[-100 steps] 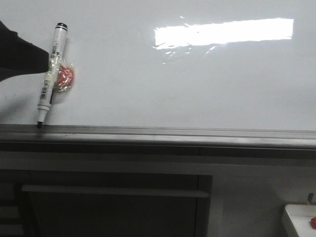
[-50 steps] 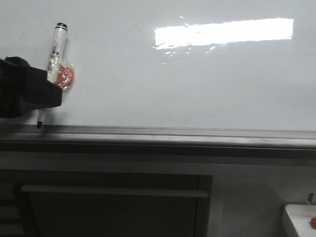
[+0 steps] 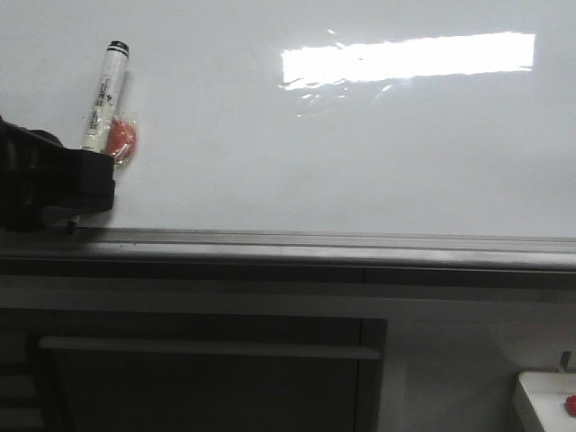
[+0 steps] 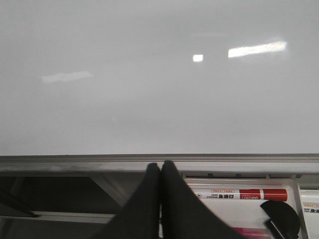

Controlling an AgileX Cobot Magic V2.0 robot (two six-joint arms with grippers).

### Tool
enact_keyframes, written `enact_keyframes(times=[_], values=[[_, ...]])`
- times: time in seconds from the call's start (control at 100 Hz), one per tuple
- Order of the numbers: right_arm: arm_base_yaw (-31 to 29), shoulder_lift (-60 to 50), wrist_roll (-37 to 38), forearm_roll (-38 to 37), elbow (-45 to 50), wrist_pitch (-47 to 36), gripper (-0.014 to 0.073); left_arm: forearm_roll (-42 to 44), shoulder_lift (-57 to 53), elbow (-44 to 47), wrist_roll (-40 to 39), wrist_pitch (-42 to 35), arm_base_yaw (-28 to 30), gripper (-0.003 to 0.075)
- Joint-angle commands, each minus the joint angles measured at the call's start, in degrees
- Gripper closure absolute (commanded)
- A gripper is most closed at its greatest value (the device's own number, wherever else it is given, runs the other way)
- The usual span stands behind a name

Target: Write number 0 on whiteboard

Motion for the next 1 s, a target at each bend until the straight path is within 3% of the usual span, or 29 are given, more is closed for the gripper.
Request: enact_keyframes(times=[0.0,0.24,0.37,0.44,0.57,0.66,0.84,0.99], values=[[1.0,1.0,-1.3,1.4,-1.4,-2.2,0.0654,-0.2,-0.6,-1.6,-0.3,-2.5,-0.2,0.0741],[7.3,1.9,-18.6,20.3,-1.6,-1.2,0.0654,12.7,-7.9,-1.6,-0.3,5.7,-0.2,0.0741],[10.9,5.4,-30.4,25.7,-2.3,-0.5,0.0638,23.5,-14.9,-1.6,-0.3,11.0,-0.2,0.0740],[13.0,7.6,-37.1,29.6,-3.2,-0.4,0.0573,28.2,-18.8,-1.6,-0.3,13.4,-0.4,0.0740],[17.1,12.7,-46.0,38.1,-5.2,-0.4,0.0357,37.3,-24.5,-1.6,-0.3,16.9,-2.8,0.0738],[20.5,16.8,-50.2,38.9,-7.0,-0.3,0.0286,39.8,-26.2,-1.6,-0.3,18.9,-6.2,0.0737],[28.4,23.8,-57.5,39.4,-11.4,-1.3,0.0287,48.7,-25.5,-1.6,0.2,19.9,-14.3,0.0737],[34.0,28.9,-59.3,39.4,-14.2,-5.0,0.0287,50.2,-22.2,-1.5,0.2,19.9,-15.5,0.0737]])
